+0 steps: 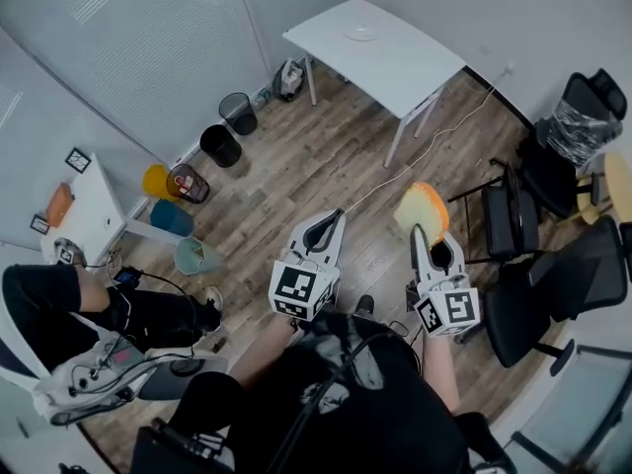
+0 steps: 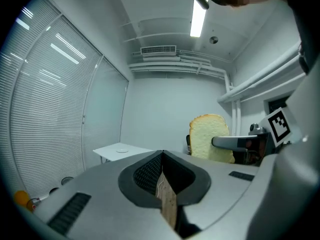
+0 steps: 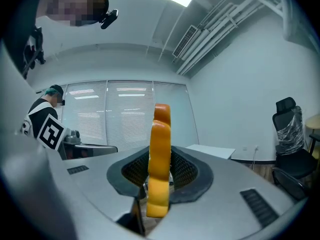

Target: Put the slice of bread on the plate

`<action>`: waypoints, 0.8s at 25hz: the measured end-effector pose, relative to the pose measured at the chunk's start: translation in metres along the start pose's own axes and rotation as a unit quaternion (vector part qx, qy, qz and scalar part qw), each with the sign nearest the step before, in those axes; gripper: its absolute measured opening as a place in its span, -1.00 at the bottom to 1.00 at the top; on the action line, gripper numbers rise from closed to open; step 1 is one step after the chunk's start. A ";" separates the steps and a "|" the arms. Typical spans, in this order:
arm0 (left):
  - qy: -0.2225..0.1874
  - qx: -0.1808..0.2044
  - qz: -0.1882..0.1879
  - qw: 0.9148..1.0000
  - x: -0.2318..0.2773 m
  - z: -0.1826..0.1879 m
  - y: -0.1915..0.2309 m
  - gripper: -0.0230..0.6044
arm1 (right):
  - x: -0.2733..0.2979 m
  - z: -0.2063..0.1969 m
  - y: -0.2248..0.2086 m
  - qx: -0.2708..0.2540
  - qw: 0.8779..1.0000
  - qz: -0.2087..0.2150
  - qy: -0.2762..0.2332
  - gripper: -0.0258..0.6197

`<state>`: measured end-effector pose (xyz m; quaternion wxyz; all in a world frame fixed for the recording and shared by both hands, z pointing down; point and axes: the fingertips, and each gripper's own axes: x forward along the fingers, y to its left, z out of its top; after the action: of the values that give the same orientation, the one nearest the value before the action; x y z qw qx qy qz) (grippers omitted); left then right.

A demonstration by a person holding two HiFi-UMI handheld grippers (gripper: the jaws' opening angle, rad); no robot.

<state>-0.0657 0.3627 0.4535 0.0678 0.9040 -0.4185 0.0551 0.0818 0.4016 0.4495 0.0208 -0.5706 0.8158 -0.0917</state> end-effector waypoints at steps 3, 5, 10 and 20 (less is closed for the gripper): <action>-0.007 -0.005 -0.010 1.000 -0.003 0.006 0.014 -0.91 | 0.014 0.001 0.007 -0.012 1.000 0.003 0.005 -0.62; -0.013 -0.003 -0.013 1.000 -0.005 0.011 0.024 -0.91 | 0.025 -0.001 0.013 -0.034 0.999 -0.003 0.014 -0.62; -0.011 0.002 -0.010 1.000 0.000 0.009 0.051 -0.91 | 0.050 -0.005 0.020 -0.050 0.998 -0.024 0.023 -0.62; 0.008 -0.014 -0.024 1.000 0.068 0.001 0.072 -0.91 | 0.096 -0.011 -0.025 -0.016 0.999 -0.015 0.026 -0.62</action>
<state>-0.0770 0.2655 0.4682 0.0850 0.9123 -0.3968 0.0553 0.0697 0.3046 0.4711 -0.0110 -0.5809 0.8085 -0.0933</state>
